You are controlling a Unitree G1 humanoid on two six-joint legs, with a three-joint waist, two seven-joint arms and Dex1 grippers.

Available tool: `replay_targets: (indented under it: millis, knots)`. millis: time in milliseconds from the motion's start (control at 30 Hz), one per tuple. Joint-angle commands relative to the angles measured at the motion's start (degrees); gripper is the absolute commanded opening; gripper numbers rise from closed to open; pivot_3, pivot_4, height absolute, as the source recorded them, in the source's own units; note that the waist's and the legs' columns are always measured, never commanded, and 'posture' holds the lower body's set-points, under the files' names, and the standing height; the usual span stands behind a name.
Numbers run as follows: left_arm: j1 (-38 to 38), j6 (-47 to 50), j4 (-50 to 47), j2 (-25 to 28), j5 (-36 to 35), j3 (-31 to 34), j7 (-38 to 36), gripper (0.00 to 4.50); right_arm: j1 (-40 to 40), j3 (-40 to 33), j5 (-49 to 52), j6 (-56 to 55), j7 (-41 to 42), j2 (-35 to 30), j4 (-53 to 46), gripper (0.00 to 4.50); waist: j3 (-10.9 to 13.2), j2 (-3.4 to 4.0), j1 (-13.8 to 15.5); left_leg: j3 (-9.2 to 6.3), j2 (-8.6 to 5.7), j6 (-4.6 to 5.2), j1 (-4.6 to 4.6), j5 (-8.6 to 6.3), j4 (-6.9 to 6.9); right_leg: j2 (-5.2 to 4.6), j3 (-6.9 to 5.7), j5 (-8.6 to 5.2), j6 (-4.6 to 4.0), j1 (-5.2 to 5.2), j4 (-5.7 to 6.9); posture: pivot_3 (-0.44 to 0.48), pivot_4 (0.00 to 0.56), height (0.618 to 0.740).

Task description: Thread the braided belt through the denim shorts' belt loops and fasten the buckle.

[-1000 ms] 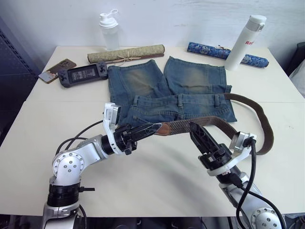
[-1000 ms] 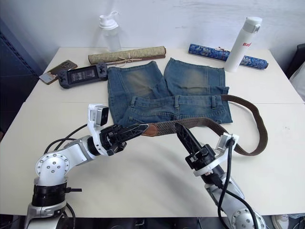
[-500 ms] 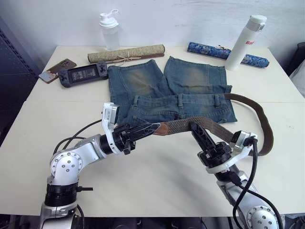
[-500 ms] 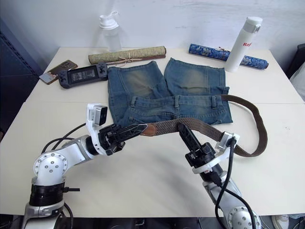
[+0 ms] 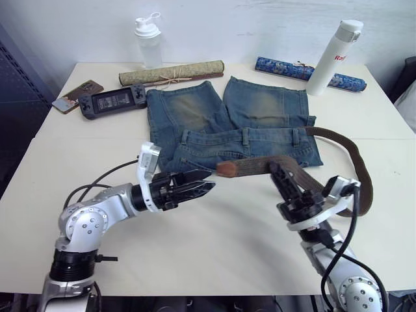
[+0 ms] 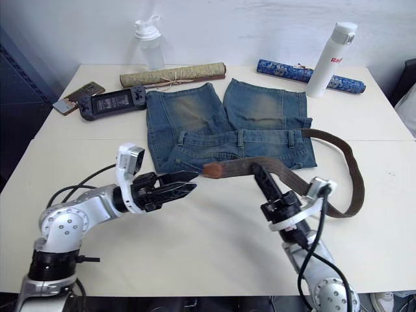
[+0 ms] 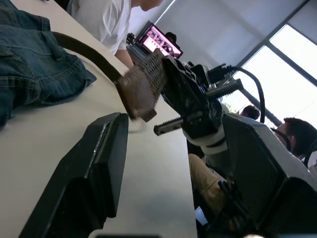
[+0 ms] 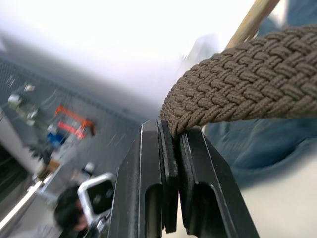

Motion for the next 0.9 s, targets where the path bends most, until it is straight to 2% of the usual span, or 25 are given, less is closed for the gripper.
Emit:
replay_targets:
  millis: [33,133,233,367,433,500,700,833,900]
  knots:
    - [0.0,-12.7,4.9,5.6,14.4,-5.2,-11.0,3.38,0.1,-6.9,3.2,-1.5,0.5,-3.3,-0.7,0.00,0.0,0.13,0.1,0.07,-0.01,0.00,0.01,0.00,-0.03,0.01,0.04,0.00,0.00,-0.03,0.01,0.000,0.150,0.717]
    - [-4.7,-23.0,13.0,5.7,23.4,-8.7,-15.6,3.38,0.7,-10.7,4.7,-1.0,0.9,-6.1,0.1,0.00,0.0,0.22,0.4,0.27,-0.05,0.04,0.00,-0.02,-0.06,-0.01,0.03,0.00,0.00,-0.18,0.03,0.000,0.150,0.717]
    - [-12.1,-30.8,22.7,1.2,29.0,-10.1,-16.8,3.38,1.2,-13.5,5.9,-0.5,1.4,-8.2,1.1,0.00,0.0,0.20,0.5,0.22,-0.03,0.09,-0.10,-0.03,-0.03,-0.08,0.13,0.02,-0.01,-0.21,0.02,0.000,0.150,0.717]
    - [-19.6,-44.1,34.3,-5.0,40.2,-15.7,-16.6,3.38,1.1,-14.4,5.9,0.1,1.9,-9.7,2.1,0.00,0.0,0.21,0.4,0.33,-0.03,0.16,-0.11,-0.03,-0.02,-0.09,0.09,0.09,0.04,-0.24,0.02,0.000,0.150,0.717]
    - [-21.6,-49.7,37.6,-8.5,45.4,-17.9,-12.7,3.38,1.3,-14.3,5.7,0.2,2.0,-9.7,2.0,0.00,0.0,0.21,0.1,0.40,-0.04,0.18,-0.09,-0.03,-0.03,-0.08,0.00,0.10,0.06,-0.23,0.02,0.000,0.150,0.717]
    - [-23.1,-54.4,40.6,-11.6,51.4,-19.4,-5.7,3.38,1.4,-14.2,5.4,0.2,2.0,-9.5,1.7,0.00,0.0,0.21,0.0,0.57,-0.02,0.21,-0.06,-0.02,-0.02,-0.04,-0.12,0.11,0.08,-0.28,0.08,0.000,0.150,0.717]
    - [-24.5,-67.3,46.0,-13.7,68.6,-23.4,11.1,3.38,2.4,-15.3,5.8,-0.3,1.8,-9.2,-0.6,0.00,0.1,0.14,0.1,0.61,-0.02,0.30,-0.12,-0.01,0.08,-0.08,-0.13,0.14,0.12,-0.34,0.04,0.000,0.150,0.717]
    - [-25.9,-66.6,48.8,-14.2,76.4,-25.5,18.0,3.38,3.2,-15.3,6.0,-0.4,1.8,-9.0,-1.3,0.00,0.1,0.14,0.3,0.58,-0.01,0.35,-0.10,-0.01,0.07,-0.15,-0.11,0.16,0.14,-0.34,0.09,0.000,0.150,0.717]
    - [-26.6,-67.0,50.4,-14.8,77.1,-25.2,19.5,3.38,3.5,-15.3,6.0,-0.5,1.8,-9.0,-1.3,0.00,0.1,0.14,0.4,0.55,-0.02,0.37,-0.11,-0.02,0.09,-0.17,-0.11,0.17,0.15,-0.32,0.09,0.000,0.150,0.717]
